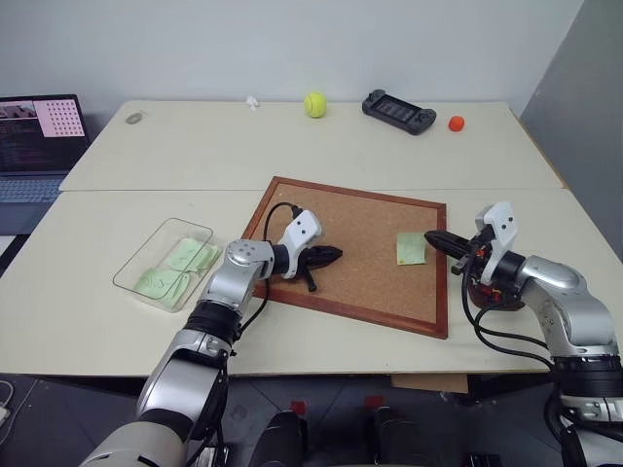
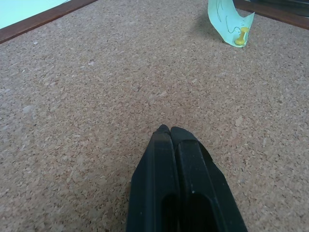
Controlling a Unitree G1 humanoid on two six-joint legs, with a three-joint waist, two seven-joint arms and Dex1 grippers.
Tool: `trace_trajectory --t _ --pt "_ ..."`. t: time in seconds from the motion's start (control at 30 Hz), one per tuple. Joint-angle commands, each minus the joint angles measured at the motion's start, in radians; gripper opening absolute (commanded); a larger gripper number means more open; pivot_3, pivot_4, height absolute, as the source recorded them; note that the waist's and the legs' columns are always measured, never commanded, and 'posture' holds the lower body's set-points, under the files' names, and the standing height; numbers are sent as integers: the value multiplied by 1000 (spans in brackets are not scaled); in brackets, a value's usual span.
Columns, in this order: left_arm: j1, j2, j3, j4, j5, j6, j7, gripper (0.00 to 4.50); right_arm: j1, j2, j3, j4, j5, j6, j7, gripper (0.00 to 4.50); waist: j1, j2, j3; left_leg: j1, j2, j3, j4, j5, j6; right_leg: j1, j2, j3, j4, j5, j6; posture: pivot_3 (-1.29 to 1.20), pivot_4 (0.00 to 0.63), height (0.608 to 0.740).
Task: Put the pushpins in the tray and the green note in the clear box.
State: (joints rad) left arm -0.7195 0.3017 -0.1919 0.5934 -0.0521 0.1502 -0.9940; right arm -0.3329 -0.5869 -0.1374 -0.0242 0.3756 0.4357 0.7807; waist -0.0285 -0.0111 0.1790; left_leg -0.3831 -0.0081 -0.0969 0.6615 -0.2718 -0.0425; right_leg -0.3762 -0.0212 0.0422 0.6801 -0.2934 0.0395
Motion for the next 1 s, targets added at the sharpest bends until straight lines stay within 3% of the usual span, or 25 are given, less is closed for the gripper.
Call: trace_trajectory --t 0.03,0.27,0.57,1.0 --pt "19 -8 -37 24 22 17 -17 0 51 -65 -115 -51 -32 33 -105 35 2 0 0 0 0 0 0 0 0 0 0 0 0 0 0 0 150 740" --pt "25 -6 -40 18 20 22 -26 0 202 -80 -206 -135 2 147 -169 35 1 1 -1 0 0 1 -1 0 0 1 0 -1 0 0 0 0 150 740" --pt "23 -7 -43 16 22 21 -26 0 184 -58 -201 -94 20 216 -206 35 -2 1 -1 2 0 3 0 0 0 2 1 0 0 0 0 0 150 740" --pt "41 3 -35 -5 17 25 -26 0 180 -77 -179 -53 -9 194 -191 2716 -2 1 -1 2 0 4 -1 0 0 2 1 0 0 0 0 0 150 740"
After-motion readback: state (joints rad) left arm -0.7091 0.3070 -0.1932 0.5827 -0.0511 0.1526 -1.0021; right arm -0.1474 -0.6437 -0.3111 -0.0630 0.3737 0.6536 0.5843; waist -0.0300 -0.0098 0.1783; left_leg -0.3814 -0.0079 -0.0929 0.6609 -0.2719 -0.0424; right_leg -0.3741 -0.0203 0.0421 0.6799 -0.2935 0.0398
